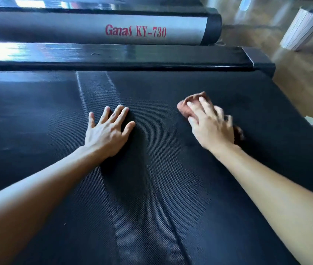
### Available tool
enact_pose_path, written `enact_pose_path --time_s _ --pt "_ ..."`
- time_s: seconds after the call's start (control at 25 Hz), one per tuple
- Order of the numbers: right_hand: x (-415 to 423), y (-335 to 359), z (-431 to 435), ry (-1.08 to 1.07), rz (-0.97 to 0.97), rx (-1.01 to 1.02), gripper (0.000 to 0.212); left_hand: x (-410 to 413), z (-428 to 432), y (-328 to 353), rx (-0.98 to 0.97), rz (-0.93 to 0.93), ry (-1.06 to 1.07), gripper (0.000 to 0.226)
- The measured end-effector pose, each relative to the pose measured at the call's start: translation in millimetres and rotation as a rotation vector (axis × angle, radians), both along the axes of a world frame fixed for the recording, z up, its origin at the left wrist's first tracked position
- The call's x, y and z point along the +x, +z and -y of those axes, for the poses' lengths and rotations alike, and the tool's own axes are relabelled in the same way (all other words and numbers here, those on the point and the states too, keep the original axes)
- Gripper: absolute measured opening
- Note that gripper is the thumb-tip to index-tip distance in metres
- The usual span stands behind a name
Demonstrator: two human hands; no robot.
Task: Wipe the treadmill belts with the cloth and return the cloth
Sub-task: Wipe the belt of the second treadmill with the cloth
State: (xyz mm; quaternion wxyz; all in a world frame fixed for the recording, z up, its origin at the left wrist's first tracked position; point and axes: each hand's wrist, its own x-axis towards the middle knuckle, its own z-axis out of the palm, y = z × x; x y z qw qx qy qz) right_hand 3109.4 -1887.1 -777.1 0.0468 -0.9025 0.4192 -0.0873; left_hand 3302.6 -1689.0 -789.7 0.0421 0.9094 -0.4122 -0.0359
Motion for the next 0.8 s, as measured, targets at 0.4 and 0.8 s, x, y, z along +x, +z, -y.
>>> enact_pose_path --time_s 0.4,0.8 --pt "15.3 1.7 7.9 0.222 0.005 -0.029 0.049 11.9 7.7 -8.2 -0.215 0.02 0.051 0.066" --pt "77.9 -1.3 36.5 0.15 0.043 -0.035 0.048 12.5 7.2 -10.2 -0.23 0.034 0.07 0.068"
